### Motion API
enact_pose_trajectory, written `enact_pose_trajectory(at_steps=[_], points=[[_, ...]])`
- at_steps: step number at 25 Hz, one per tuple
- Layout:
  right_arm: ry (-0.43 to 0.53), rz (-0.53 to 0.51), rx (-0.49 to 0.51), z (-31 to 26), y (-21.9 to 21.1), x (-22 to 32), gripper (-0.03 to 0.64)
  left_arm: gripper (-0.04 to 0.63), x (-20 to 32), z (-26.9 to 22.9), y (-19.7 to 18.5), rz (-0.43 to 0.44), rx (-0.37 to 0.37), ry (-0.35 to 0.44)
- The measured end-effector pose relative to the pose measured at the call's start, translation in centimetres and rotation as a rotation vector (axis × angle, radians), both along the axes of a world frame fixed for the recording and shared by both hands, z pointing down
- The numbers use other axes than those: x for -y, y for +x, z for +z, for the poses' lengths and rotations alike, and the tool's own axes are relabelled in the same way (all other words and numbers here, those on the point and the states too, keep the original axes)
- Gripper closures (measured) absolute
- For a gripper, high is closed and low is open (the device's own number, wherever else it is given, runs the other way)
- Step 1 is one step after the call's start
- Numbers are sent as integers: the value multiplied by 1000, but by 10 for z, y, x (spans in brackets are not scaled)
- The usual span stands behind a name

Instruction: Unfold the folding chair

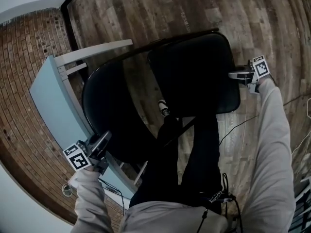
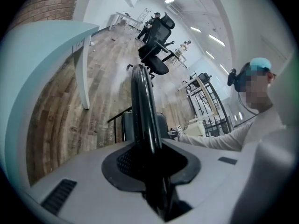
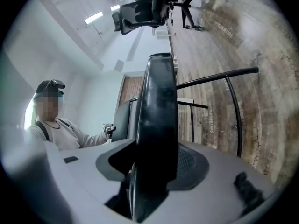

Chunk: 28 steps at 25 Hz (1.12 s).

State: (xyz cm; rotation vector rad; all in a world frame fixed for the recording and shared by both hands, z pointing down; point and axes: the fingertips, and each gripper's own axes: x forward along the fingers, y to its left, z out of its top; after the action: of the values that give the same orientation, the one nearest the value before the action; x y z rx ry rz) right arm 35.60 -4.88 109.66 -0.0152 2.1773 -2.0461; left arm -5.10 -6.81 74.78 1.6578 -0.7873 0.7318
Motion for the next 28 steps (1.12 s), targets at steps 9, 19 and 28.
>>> enact_pose_trajectory(at_steps=[9, 19, 28], points=[[-39, 73, -37, 10, 11, 4, 413, 499, 1, 2, 23, -27, -67, -4], [175, 203, -741, 0, 73, 24, 298, 263, 13, -26, 11, 120, 139, 404], [485, 485, -978, -258, 59, 75, 299, 261, 31, -166, -17, 200, 215, 683]])
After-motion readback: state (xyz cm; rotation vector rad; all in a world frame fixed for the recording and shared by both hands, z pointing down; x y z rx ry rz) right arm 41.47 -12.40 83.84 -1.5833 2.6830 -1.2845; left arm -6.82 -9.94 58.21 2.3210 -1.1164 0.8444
